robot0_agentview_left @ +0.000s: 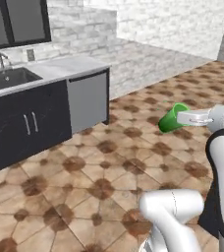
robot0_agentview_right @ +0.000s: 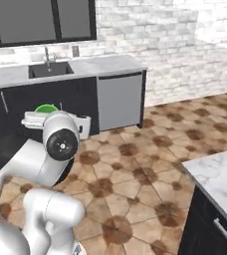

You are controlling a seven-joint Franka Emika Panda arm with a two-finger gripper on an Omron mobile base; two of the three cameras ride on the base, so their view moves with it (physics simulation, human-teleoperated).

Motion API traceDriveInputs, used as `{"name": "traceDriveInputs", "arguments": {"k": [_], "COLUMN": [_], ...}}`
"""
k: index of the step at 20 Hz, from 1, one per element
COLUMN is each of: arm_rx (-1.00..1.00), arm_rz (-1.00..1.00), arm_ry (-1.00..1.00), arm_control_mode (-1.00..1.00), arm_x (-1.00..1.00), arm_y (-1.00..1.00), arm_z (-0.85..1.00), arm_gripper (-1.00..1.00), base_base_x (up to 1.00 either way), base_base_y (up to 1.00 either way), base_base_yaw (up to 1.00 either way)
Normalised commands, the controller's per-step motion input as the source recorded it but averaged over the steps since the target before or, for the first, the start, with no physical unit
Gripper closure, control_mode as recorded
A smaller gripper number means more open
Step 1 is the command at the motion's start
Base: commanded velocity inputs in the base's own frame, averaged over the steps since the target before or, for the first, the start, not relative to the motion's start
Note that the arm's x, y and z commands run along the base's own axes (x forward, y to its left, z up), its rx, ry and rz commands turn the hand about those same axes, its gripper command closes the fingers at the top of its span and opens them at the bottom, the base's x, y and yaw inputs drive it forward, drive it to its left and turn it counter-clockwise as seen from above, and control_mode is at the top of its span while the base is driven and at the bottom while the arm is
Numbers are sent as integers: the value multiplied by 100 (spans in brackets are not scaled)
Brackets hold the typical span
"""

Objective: Open the cabinet directly in front. Then move the beer and the cup to the dining counter with the candle on it.

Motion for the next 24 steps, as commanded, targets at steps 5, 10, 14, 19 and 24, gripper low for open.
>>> {"name": "traceDriveInputs", "arguments": {"k": [5, 10, 14, 19, 24], "arm_rx": [0, 0, 0, 0, 0], "arm_rz": [0, 0, 0, 0, 0], "arm_ry": [0, 0, 0, 0, 0], "arm_control_mode": [100, 100, 100, 100, 100], "arm_x": [0, 0, 0, 0, 0], "arm_y": [0, 0, 0, 0, 0], "arm_z": [0, 0, 0, 0, 0], "arm_gripper": [100, 100, 100, 100, 100], "base_base_x": [0, 0, 0, 0, 0], "base_base_y": [34, 38, 19, 2, 0], "base_base_yaw": [-92, -84, -72, -14, 0]}}
